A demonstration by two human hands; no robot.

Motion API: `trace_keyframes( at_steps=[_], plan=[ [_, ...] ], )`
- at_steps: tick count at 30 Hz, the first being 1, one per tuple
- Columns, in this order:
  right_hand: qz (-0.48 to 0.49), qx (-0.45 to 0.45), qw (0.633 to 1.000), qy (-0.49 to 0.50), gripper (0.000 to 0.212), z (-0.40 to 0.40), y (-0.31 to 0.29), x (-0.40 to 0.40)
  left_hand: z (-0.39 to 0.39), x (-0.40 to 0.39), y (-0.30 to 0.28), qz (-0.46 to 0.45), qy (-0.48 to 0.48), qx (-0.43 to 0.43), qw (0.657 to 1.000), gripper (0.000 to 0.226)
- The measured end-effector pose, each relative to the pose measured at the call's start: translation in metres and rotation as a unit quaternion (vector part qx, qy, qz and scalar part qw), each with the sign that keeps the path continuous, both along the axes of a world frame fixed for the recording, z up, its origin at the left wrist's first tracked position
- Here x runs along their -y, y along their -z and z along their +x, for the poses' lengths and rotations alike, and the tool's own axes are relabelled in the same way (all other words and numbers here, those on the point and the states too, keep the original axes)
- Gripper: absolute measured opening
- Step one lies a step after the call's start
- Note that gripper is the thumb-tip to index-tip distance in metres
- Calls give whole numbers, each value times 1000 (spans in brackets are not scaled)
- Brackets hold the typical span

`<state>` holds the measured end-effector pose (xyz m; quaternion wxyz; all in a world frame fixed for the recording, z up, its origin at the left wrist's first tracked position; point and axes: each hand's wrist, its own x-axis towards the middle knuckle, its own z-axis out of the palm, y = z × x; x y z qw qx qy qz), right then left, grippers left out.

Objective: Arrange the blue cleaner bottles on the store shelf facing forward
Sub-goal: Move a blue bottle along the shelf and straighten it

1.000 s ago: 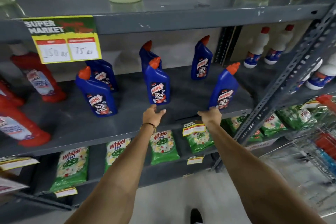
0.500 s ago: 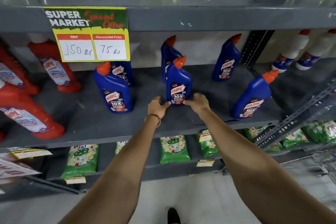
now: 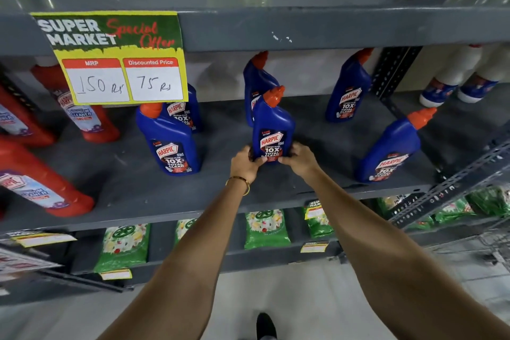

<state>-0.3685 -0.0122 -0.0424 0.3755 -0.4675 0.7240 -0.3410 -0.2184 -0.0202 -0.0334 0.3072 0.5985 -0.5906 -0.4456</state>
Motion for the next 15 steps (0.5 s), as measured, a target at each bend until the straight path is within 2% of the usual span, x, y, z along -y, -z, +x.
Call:
trace_keyframes(
  at_steps=[8, 15],
  plan=[
    [6, 0, 1000, -9, 44, -2, 6, -25, 6, -26, -3, 3, 1, 14, 1000, 45],
    [2, -25, 1000, -10, 35, -1, 8, -51, 10, -50, -2, 7, 7, 13, 1000, 46]
  ],
)
